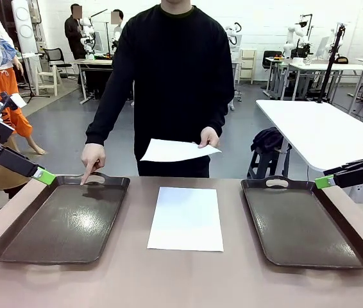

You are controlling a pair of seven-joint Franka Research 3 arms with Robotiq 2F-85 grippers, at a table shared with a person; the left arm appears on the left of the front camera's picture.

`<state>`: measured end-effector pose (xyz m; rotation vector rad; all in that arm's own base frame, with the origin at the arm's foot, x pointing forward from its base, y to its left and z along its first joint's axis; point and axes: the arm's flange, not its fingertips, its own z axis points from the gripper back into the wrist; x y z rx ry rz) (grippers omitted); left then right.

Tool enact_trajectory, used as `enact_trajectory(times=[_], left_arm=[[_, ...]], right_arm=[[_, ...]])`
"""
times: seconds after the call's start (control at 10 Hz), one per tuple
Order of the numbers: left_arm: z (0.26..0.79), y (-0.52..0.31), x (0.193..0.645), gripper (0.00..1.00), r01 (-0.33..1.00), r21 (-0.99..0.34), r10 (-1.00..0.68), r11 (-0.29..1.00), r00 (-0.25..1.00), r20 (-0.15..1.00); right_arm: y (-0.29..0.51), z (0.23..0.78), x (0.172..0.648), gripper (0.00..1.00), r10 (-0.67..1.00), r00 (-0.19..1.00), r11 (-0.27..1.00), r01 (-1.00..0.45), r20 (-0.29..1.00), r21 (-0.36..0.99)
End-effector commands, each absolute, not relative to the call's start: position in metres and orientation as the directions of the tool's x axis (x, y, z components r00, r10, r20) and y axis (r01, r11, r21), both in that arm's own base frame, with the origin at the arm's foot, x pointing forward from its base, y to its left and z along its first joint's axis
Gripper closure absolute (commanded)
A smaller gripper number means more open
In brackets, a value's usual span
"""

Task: Sort the A4 documents.
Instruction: Receive the A4 Paper.

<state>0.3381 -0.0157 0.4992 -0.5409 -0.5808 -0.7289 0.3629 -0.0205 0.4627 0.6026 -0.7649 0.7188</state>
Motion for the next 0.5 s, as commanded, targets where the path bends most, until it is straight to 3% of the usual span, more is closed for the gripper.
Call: enact_trajectory(times=[0.0,0.4], left_arm=[[0.4976,-0.0133,0.3406,0.0,0.751,-0.252,-0.455,0.611,0.593,0.664],[0.4992,-0.0157,0.3381,0.0,0.738,-0.25,-0.453,0.626,0.606,0.654]], right_arm=[[-0.0209,0.4611,0.3688,0.0,0.342,0.49,0.596,-0.773,0.802,0.218],[-0.0209,0.4611,0.3688,0.0,0.342,0.49,0.596,-0.773,0.802,0.218]])
